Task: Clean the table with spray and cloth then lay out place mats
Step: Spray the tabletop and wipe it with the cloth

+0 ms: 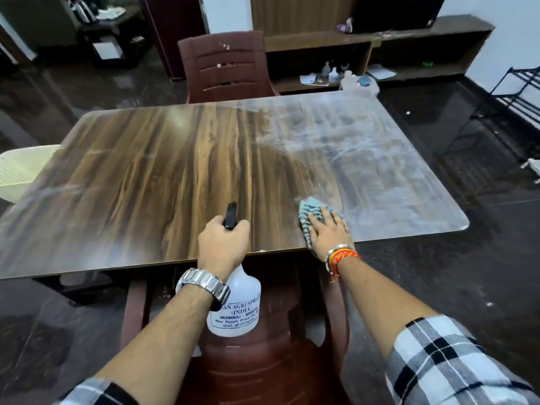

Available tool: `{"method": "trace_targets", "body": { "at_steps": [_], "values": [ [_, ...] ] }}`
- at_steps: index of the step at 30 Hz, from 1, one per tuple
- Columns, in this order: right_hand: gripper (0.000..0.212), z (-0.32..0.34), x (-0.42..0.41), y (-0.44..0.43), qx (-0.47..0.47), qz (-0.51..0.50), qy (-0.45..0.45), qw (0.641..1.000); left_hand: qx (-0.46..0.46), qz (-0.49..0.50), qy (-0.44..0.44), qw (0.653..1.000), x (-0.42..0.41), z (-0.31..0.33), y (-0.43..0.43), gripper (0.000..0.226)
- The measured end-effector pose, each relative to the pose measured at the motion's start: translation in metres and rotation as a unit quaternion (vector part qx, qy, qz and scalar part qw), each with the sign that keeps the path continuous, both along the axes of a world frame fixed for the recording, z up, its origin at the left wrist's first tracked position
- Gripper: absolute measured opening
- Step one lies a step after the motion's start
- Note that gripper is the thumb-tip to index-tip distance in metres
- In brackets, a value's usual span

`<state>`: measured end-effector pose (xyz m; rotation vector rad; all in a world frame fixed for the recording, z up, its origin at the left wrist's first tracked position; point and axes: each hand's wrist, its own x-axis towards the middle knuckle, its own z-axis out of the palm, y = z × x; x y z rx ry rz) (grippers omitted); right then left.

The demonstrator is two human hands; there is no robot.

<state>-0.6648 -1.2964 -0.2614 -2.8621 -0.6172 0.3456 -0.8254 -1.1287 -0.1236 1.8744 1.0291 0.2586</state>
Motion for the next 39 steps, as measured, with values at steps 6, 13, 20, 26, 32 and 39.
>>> {"method": "trace_targets", "body": {
  "at_steps": [6,13,20,26,32,39],
  "values": [
    [0.052,0.003,0.056,-0.111,-0.031,-0.220,0.011,0.975,-0.016,-0.025,-0.007,1.000,0.028,-0.004,-0.001,0.018],
    [0.056,0.012,0.025,-0.023,-0.040,-0.177,0.025,0.983,-0.025,-0.040,0.002,0.999,0.049,-0.014,-0.009,0.019],
    [0.063,0.025,-0.006,0.086,0.037,0.155,0.044,0.986,0.015,-0.025,-0.009,1.000,0.077,-0.006,-0.028,0.027],
    [0.057,-0.001,0.097,-0.050,0.011,-0.082,-0.005,0.997,-0.004,-0.005,0.031,1.000,0.105,-0.012,-0.073,0.027],
    [0.067,-0.001,0.164,-0.226,0.008,-0.276,-0.032,0.961,-0.036,-0.035,0.056,0.997,0.163,-0.017,-0.141,0.019],
    [0.059,-0.002,0.154,-0.167,-0.010,-0.101,-0.049,0.994,-0.040,-0.018,0.091,0.995,0.219,-0.021,-0.186,0.030]
  ]
}}
